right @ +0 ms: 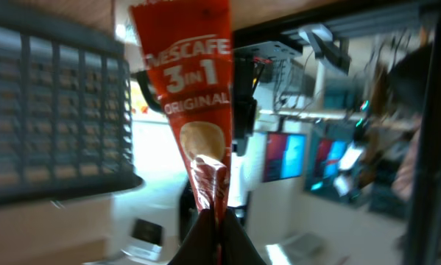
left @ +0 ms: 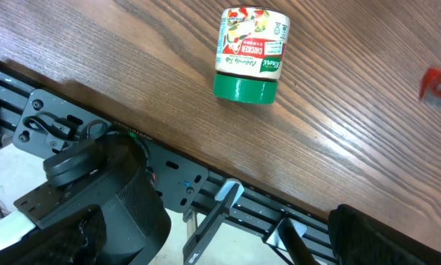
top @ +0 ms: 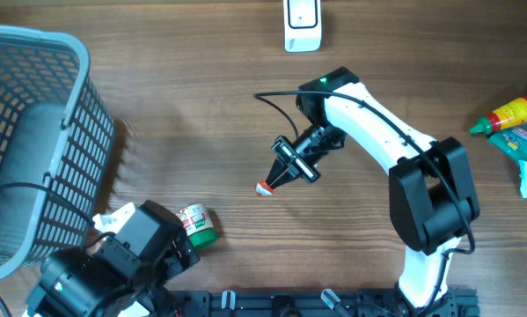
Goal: Scan the item barcode
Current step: 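Reach the right gripper to the red Nescafe stick and grasp it, then lift the Nescafe stick and hold it at the white scanner, then carry the Nescafe stick to the right edge and release it, then reach the right gripper to the green-lidded jar and grasp it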
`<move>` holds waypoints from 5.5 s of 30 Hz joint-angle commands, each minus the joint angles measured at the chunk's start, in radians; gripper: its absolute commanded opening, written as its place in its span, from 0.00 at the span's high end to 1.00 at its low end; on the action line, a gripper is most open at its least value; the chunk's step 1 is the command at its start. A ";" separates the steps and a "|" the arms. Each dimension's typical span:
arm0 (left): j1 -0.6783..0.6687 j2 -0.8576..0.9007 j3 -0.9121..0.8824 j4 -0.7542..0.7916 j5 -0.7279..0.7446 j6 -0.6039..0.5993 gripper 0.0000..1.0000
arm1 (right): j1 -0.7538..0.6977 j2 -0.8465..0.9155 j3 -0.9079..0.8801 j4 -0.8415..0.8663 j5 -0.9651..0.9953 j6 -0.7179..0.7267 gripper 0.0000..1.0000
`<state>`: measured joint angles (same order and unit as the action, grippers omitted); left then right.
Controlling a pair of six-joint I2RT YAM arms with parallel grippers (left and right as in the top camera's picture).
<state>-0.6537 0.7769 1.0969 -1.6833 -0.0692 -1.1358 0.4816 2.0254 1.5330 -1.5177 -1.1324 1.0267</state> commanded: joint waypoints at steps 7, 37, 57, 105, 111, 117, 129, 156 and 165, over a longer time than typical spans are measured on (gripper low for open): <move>0.001 -0.004 -0.001 -0.001 -0.006 -0.013 0.00 | -0.023 -0.018 0.007 0.126 0.023 0.818 0.95; 0.001 -0.004 -0.001 -0.001 -0.006 -0.013 0.00 | -0.202 0.034 -0.031 0.127 0.023 -0.399 0.96; 0.001 -0.004 -0.001 -0.001 -0.006 -0.013 0.00 | -0.204 0.067 -0.029 1.447 0.719 -0.085 0.95; 0.001 -0.004 -0.001 -0.001 -0.006 -0.013 0.00 | -0.948 0.018 0.307 0.592 0.948 -0.388 0.50; 0.001 -0.004 -0.001 -0.001 -0.006 -0.013 0.00 | -0.833 -0.013 0.307 0.309 0.509 -0.559 0.39; 0.001 -0.004 -0.001 -0.001 -0.006 -0.013 0.00 | -0.559 -0.014 0.307 0.089 0.443 -0.748 0.37; 0.001 -0.004 -0.001 0.167 -0.064 -0.021 0.00 | -0.277 -0.065 0.307 -0.073 0.378 -0.922 0.50; 0.001 -0.005 0.618 0.319 -0.594 0.489 0.00 | 0.618 -0.047 -0.185 1.009 0.983 -0.407 0.00; 0.001 -0.005 0.618 0.238 -0.594 0.489 0.00 | 0.623 0.076 -0.184 0.983 1.078 -0.177 0.44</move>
<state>-0.6537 0.7681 1.7077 -1.4235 -0.6464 -0.6621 1.1305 2.0571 1.3582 -0.4919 -0.1146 0.7856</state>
